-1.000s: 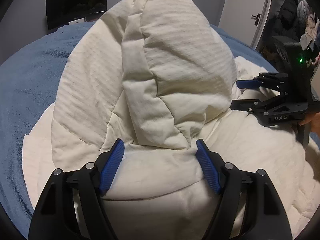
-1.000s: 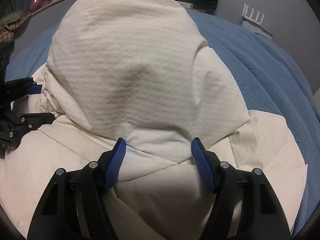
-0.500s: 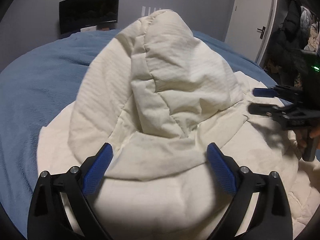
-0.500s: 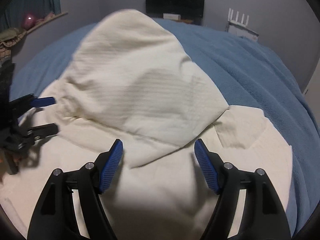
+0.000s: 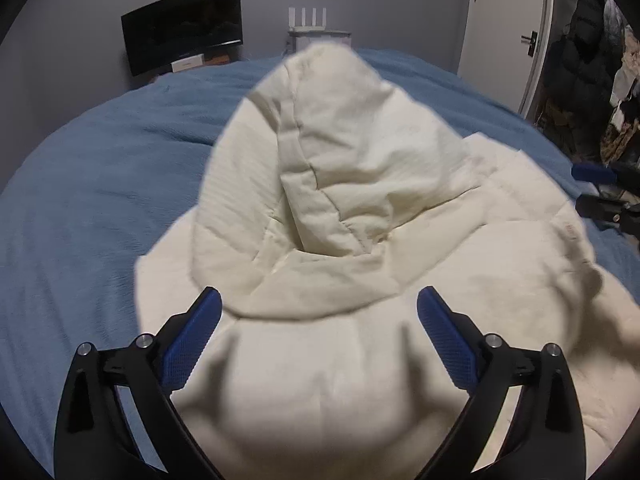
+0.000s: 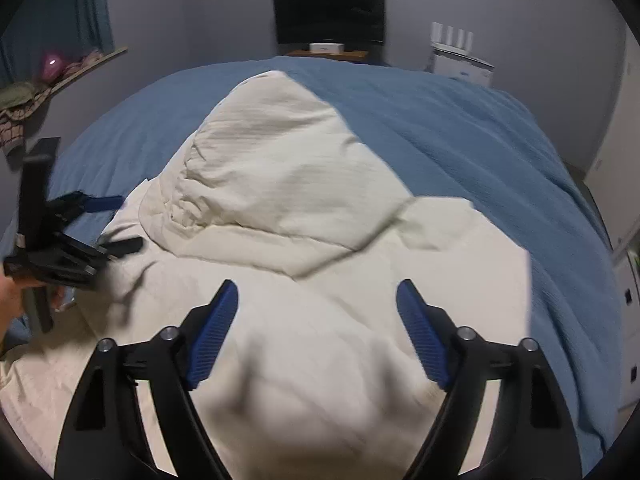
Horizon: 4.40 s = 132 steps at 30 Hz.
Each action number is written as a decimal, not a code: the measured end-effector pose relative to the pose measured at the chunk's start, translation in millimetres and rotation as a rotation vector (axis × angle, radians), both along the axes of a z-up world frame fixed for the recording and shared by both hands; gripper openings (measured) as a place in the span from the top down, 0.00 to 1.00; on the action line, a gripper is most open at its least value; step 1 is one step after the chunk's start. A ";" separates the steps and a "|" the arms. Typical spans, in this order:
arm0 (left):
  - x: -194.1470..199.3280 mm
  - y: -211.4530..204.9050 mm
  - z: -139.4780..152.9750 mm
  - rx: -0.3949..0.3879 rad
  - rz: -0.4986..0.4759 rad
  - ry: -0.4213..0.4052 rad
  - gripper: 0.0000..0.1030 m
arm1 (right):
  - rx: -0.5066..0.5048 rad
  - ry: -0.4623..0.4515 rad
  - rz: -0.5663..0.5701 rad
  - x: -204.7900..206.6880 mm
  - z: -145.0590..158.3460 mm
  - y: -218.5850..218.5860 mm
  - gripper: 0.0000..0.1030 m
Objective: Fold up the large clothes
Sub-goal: 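Open both tools to release the hood and lift them away, then move both tools to the brown-lined hem and grasp it, then lift the held hem with both tools and fold it over toward the hood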
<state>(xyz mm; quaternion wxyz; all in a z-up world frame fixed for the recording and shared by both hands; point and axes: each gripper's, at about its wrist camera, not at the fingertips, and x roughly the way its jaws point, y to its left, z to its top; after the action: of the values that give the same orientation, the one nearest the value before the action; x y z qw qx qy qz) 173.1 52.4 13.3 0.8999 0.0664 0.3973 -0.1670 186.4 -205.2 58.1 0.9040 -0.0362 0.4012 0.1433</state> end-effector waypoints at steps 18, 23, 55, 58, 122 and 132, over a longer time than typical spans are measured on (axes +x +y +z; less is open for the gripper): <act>-161.6 -19.4 56.6 0.130 0.013 0.043 0.06 | -0.029 0.101 -0.108 -148.5 -20.1 -56.3 0.19; -197.3 -11.0 46.2 0.225 0.053 0.075 0.06 | 0.005 0.111 -0.137 -179.8 -22.6 -67.0 0.19; -327.1 87.5 64.0 -0.098 0.147 0.279 0.16 | -0.040 0.207 -0.167 -319.7 -0.3 -143.8 0.19; -329.0 84.4 64.5 -0.179 0.133 0.302 0.17 | -0.023 0.213 -0.151 -321.8 -3.7 -143.3 0.20; -19.7 104.3 97.4 -0.217 0.257 0.042 0.82 | 0.114 -0.085 -0.261 24.8 75.4 -120.9 0.91; 60.3 107.0 29.5 -0.130 0.288 0.207 0.79 | 0.119 0.041 -0.371 114.7 3.4 -118.3 0.91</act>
<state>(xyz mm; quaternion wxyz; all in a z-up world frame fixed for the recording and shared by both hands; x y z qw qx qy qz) 233.4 159.4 42.8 0.8713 -0.0668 0.4815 -0.0676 301.1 -323.5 61.6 0.9072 0.0949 0.4099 -0.0013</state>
